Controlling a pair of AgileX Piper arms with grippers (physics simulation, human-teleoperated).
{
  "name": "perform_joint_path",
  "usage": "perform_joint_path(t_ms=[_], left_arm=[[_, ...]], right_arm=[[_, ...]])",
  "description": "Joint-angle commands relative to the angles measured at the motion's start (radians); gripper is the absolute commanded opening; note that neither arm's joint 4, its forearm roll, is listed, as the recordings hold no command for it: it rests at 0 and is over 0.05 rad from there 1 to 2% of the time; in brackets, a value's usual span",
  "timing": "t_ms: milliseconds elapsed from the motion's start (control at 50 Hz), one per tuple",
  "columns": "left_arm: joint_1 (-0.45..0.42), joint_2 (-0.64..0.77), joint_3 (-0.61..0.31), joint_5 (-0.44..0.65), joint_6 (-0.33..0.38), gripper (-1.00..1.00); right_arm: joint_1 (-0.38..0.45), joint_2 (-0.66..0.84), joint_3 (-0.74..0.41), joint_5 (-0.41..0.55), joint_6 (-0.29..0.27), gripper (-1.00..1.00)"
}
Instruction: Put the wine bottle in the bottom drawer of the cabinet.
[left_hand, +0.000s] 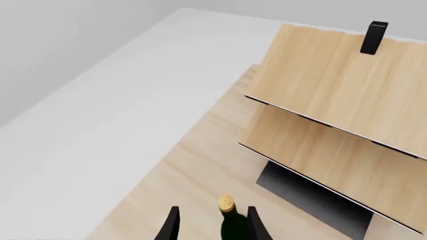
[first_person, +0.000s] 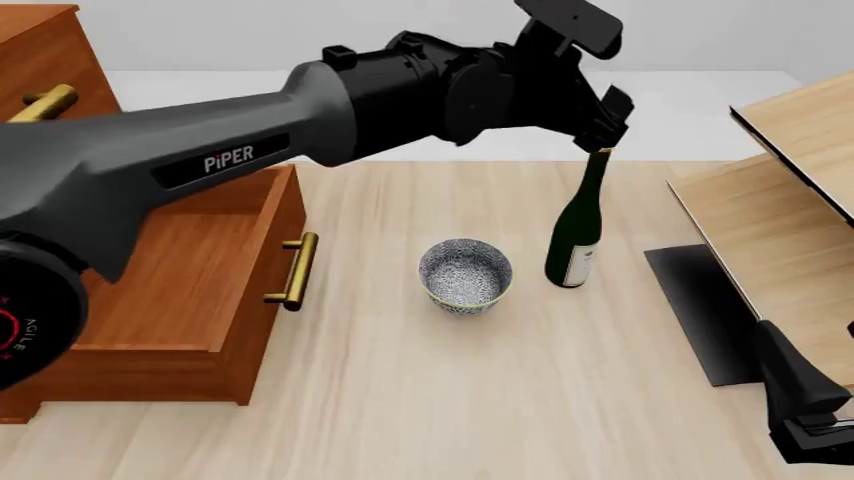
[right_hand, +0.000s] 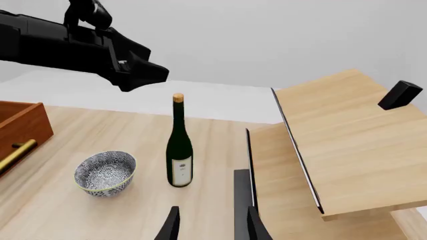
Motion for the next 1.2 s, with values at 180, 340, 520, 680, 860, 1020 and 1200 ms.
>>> perform_joint_path(t_ms=[180,340,520,680,860,1020,1200], left_arm=[[-0.018,0.046,-0.031,-0.002,-0.017,1.0],[-0.021,0.06,-0.037,-0.009,-0.025,1.0],[-0.024,0.076,-0.033,-0.019,-0.031,1.0],[-0.022,0.095,-0.035,-0.03,-0.039,1.0],[-0.021,0.112,-0.023,-0.047,-0.044,1.0],[-0.019,0.121,-0.024,-0.052,-0.052,1.0],[-0.016,0.135,-0.024,-0.061,-0.061,1.0]], right_arm=[[-0.005,-0.007,0.0,0.012,-0.001,1.0],[-0.007,0.0,0.0,0.007,-0.001,1.0],[-0.006,0.002,0.0,0.006,0.001,1.0],[-0.007,0.008,0.0,0.003,0.0,1.0],[-0.005,0.016,0.0,-0.003,0.001,1.0],[-0.007,0.037,0.0,-0.021,-0.003,1.0],[-0.009,0.027,0.0,-0.009,-0.006,1.0]])
